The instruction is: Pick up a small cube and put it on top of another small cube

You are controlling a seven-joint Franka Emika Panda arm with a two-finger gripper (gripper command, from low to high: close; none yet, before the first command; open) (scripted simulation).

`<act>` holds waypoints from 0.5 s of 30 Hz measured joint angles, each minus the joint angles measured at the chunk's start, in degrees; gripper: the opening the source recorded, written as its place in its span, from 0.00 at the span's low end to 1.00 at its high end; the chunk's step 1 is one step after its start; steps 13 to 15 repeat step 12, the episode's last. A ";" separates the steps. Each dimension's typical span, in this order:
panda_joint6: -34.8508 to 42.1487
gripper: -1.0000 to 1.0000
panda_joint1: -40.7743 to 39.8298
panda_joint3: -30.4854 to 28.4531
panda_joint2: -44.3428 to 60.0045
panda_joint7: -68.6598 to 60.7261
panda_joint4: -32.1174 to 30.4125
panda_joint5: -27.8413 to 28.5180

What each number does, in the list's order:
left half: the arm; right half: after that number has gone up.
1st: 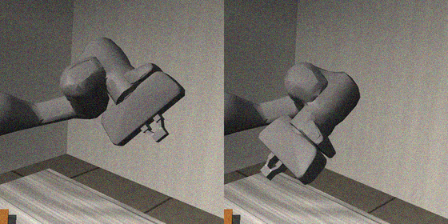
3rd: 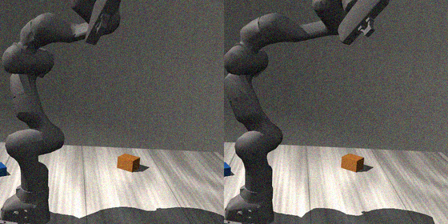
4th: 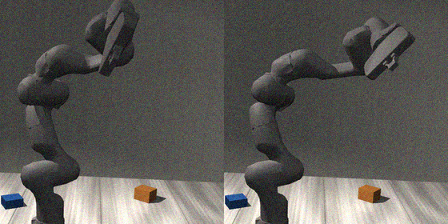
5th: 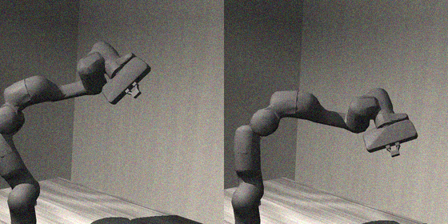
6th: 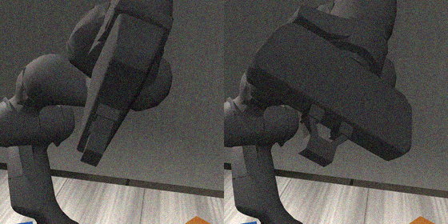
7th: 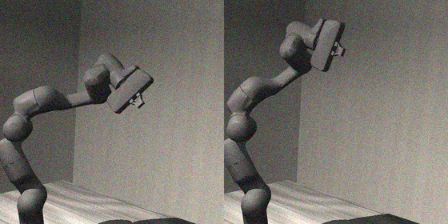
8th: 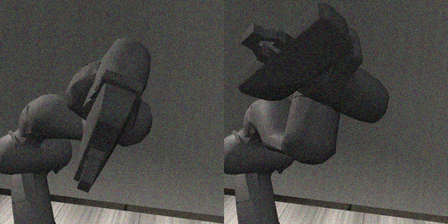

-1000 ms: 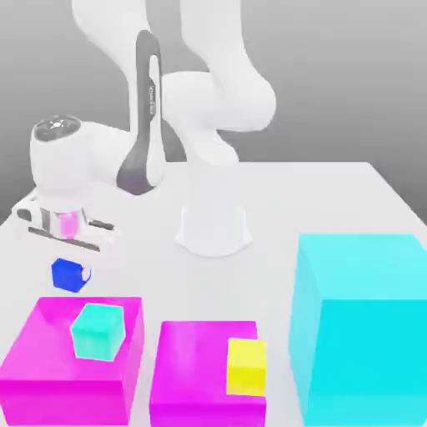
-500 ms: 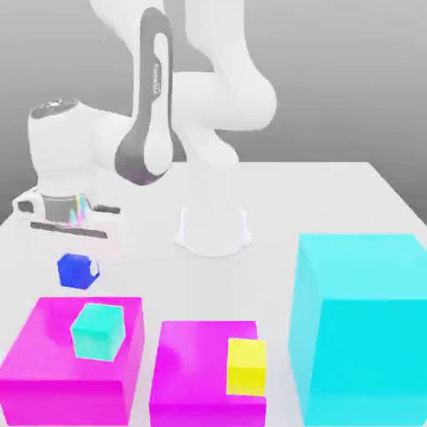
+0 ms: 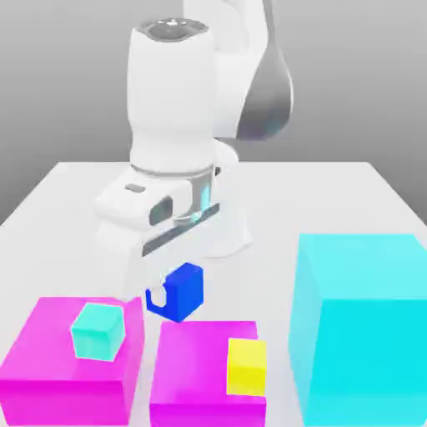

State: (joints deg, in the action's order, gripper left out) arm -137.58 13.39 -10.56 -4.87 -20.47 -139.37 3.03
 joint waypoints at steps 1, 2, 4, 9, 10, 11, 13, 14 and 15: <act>0.68 0.00 1.09 0.58 0.33 -1.42 0.53 -0.54; 0.61 0.00 1.45 0.70 0.94 -1.92 0.27 -1.20; -0.95 0.00 1.82 0.74 2.84 -2.27 -0.81 -2.51; -9.70 1.00 1.57 1.12 10.35 -3.79 -2.63 -4.86; -9.69 1.00 1.57 1.12 10.35 -3.79 -2.63 -4.86; -9.69 1.00 1.57 1.12 10.35 -3.79 -2.63 -4.86; -9.69 1.00 1.57 1.12 10.35 -3.79 -2.63 -4.86; -9.69 1.00 1.57 1.12 10.35 -3.79 -2.63 -4.86; -9.69 1.00 1.57 1.12 10.35 -3.79 -2.63 -4.86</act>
